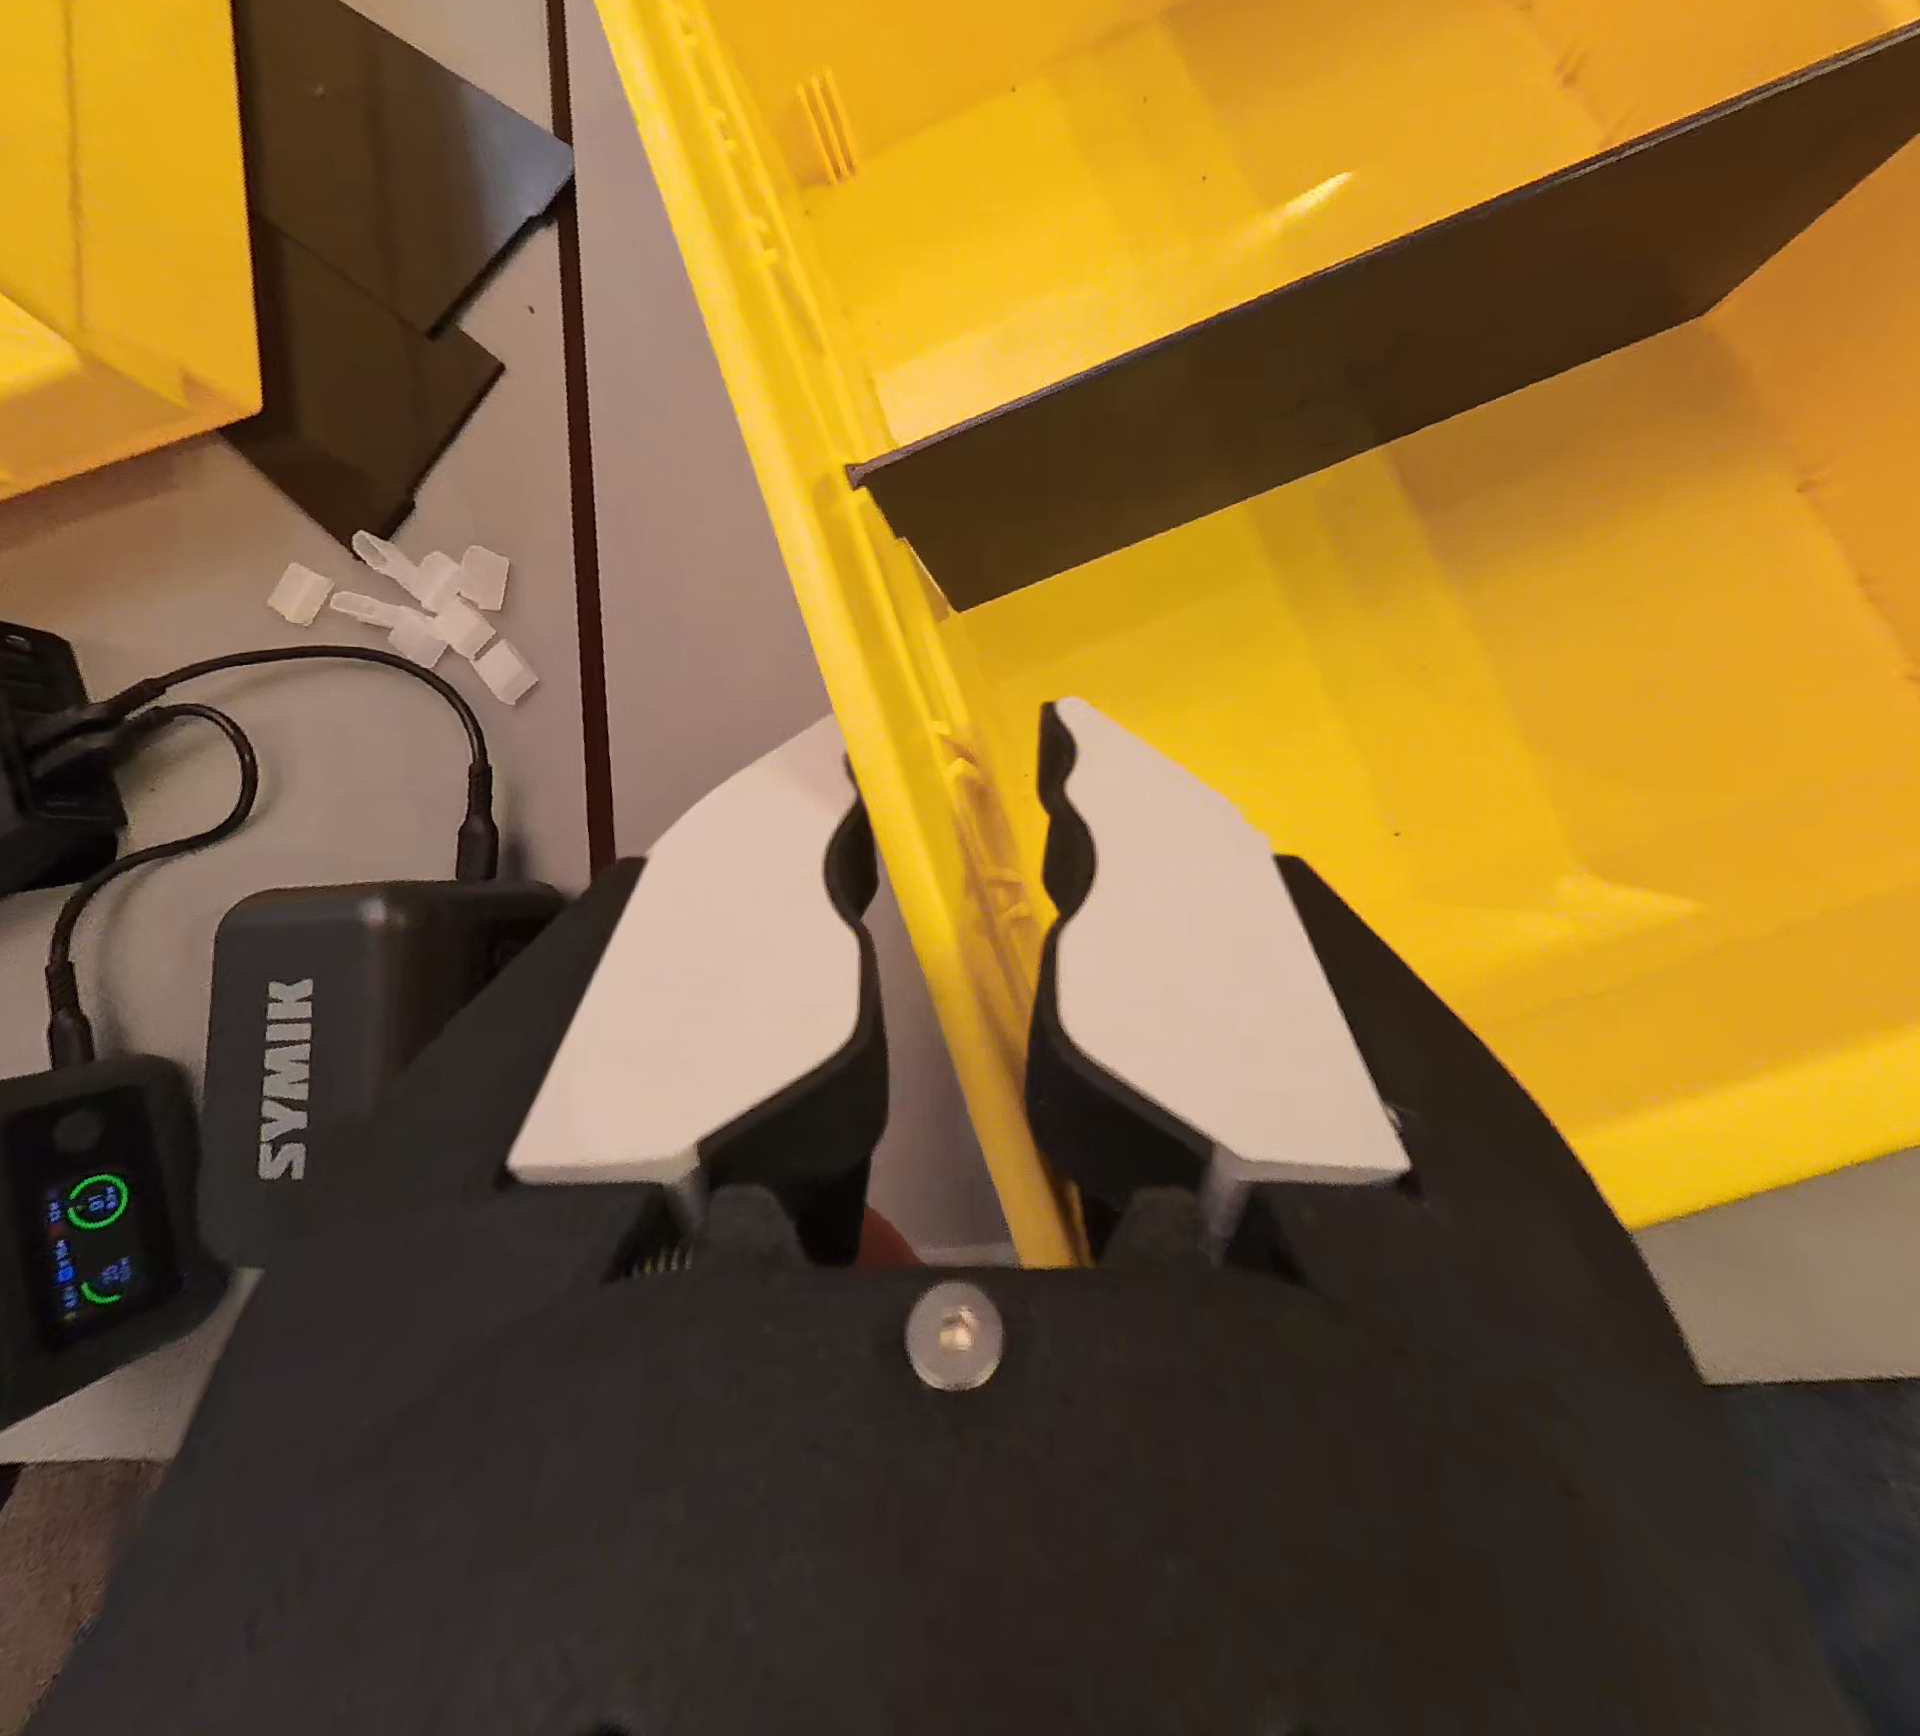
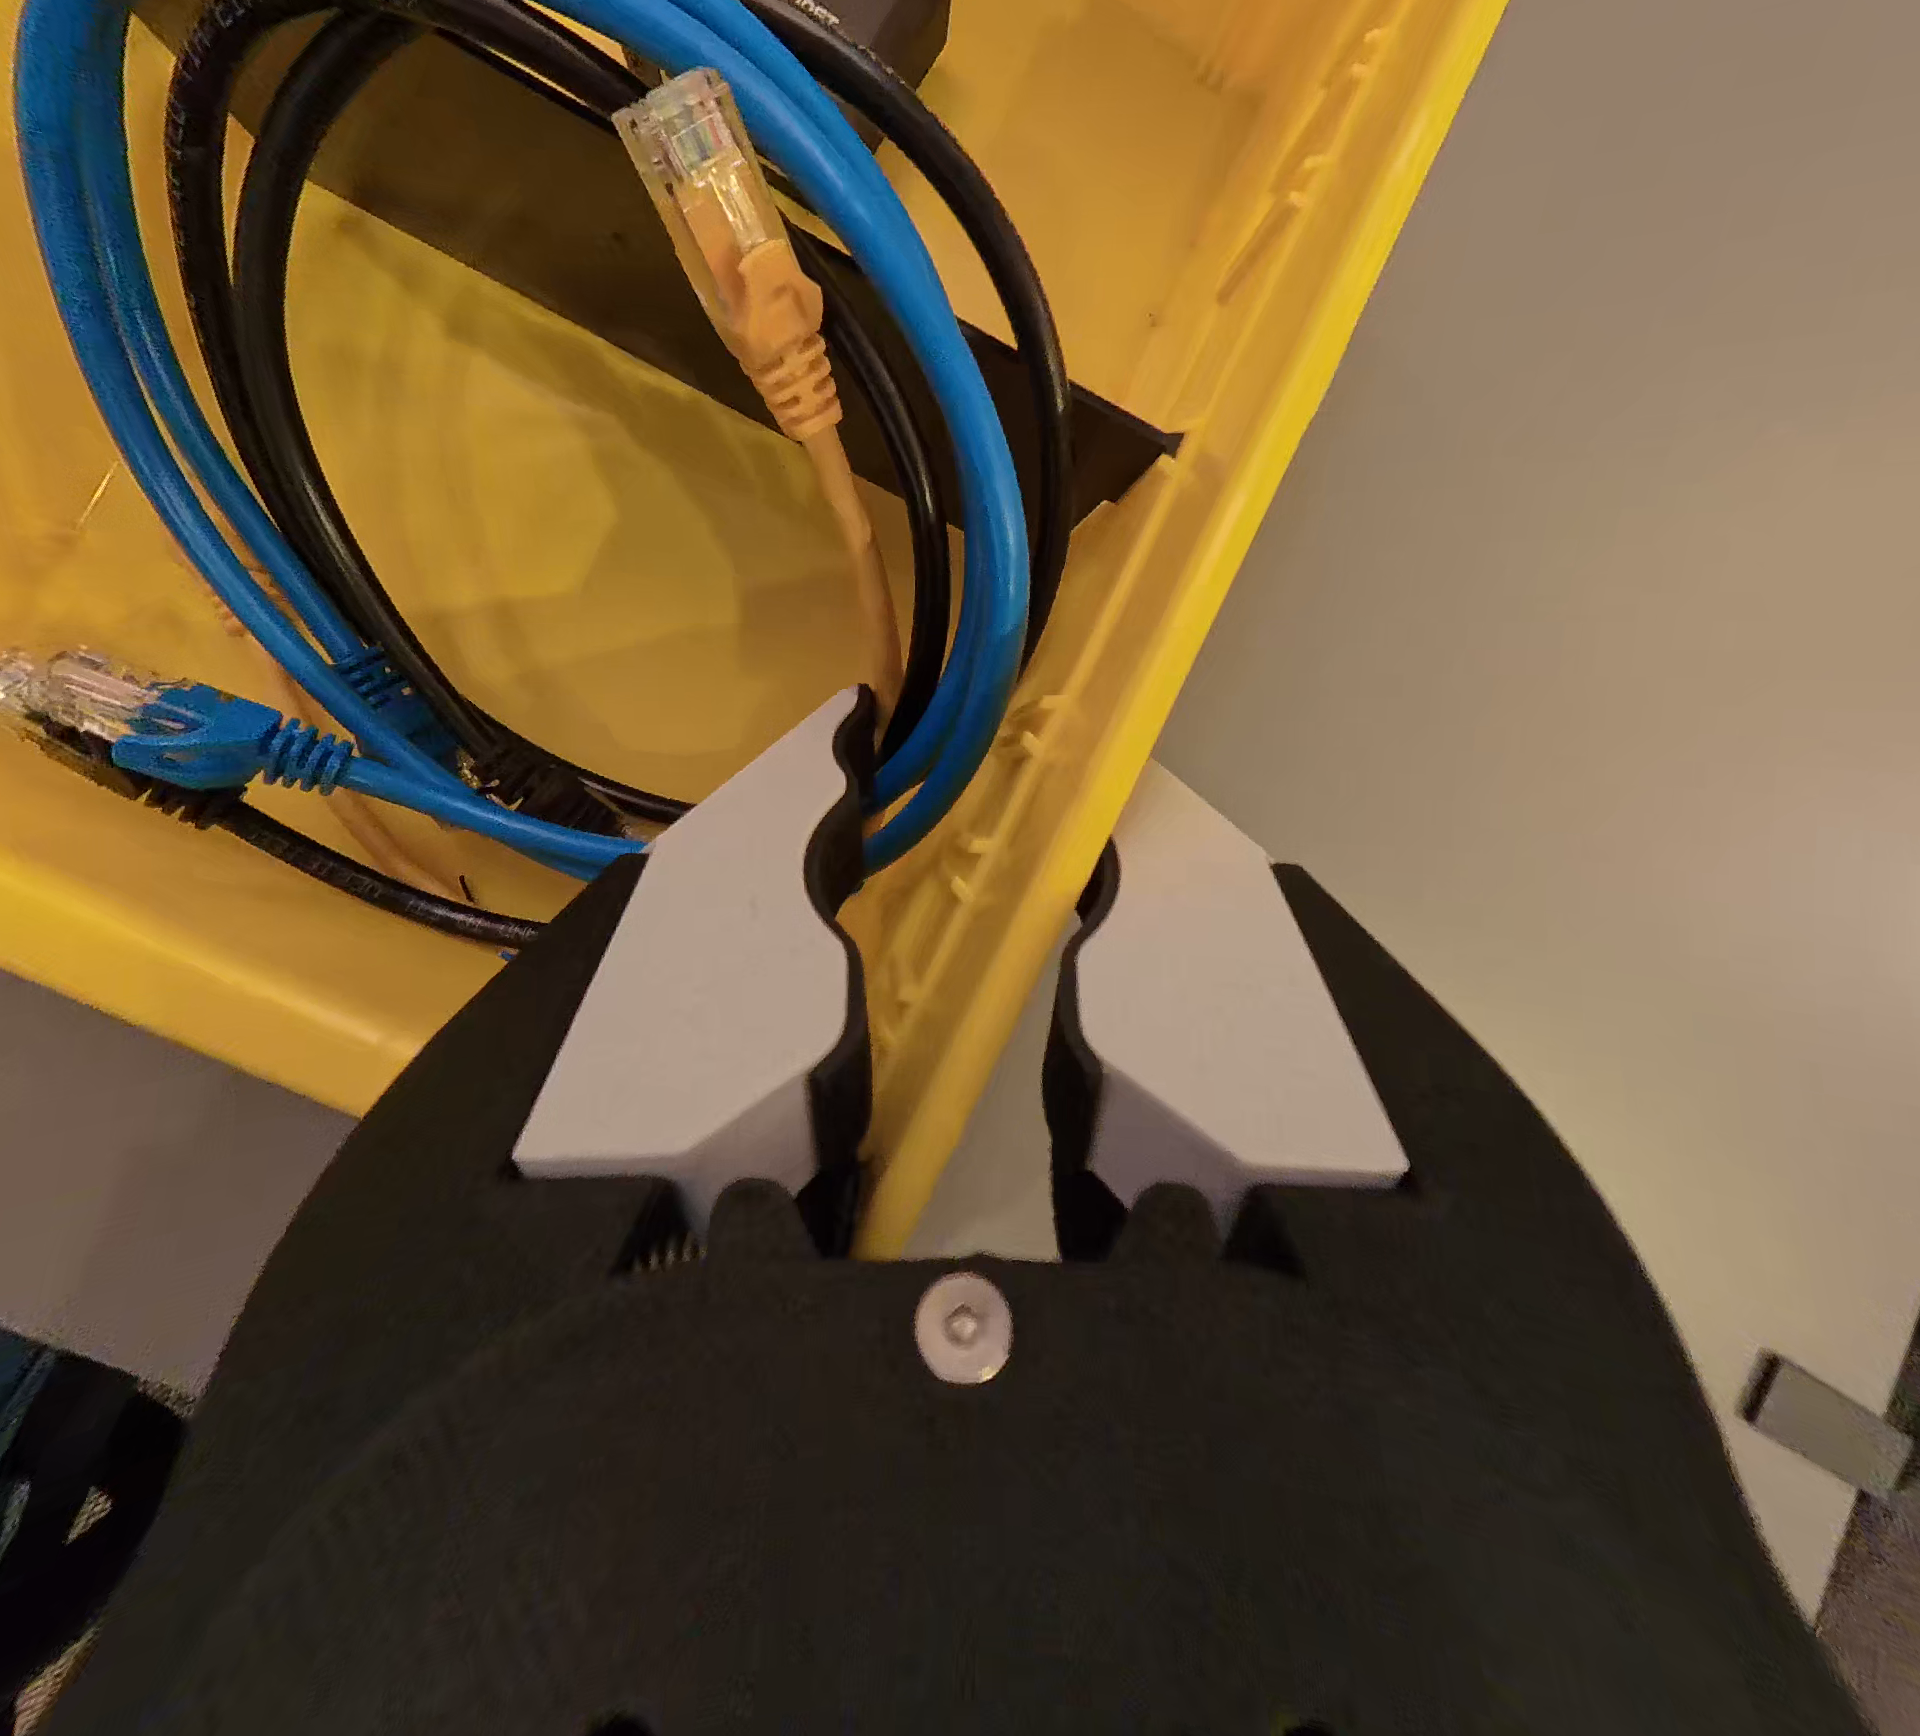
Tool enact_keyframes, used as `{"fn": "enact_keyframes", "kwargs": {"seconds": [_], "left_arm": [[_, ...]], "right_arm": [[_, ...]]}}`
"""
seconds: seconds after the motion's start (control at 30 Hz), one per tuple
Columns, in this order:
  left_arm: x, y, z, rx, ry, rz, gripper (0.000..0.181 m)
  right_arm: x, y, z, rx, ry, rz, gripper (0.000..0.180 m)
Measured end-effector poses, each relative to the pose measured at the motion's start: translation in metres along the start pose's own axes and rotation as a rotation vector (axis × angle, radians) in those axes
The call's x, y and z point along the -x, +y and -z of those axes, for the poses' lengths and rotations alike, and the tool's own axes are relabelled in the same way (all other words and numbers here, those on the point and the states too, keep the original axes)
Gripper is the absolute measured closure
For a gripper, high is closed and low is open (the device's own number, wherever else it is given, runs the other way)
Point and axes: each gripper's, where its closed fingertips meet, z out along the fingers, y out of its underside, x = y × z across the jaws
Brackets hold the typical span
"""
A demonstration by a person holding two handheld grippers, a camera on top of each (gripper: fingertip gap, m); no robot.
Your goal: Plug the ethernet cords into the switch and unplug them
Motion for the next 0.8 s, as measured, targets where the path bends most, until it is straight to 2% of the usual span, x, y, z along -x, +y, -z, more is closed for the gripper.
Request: {"fn": "enact_keyframes", "kwargs": {"seconds": [0.13,0.53,0.8], "left_arm": [[-0.002,-0.001,-0.002,-0.017,0.041,0.060,0.168],[-0.005,-0.006,-0.002,-0.066,0.112,0.132,0.175],[0.011,-0.018,0.014,-0.174,0.118,0.215,0.175]], "right_arm": [[0.027,-0.023,-0.009,-0.035,-0.003,0.044,0.148],[0.104,-0.084,-0.032,-0.133,-0.005,0.157,0.140],[0.171,-0.117,-0.048,-0.171,-0.129,0.157,0.123]]}}
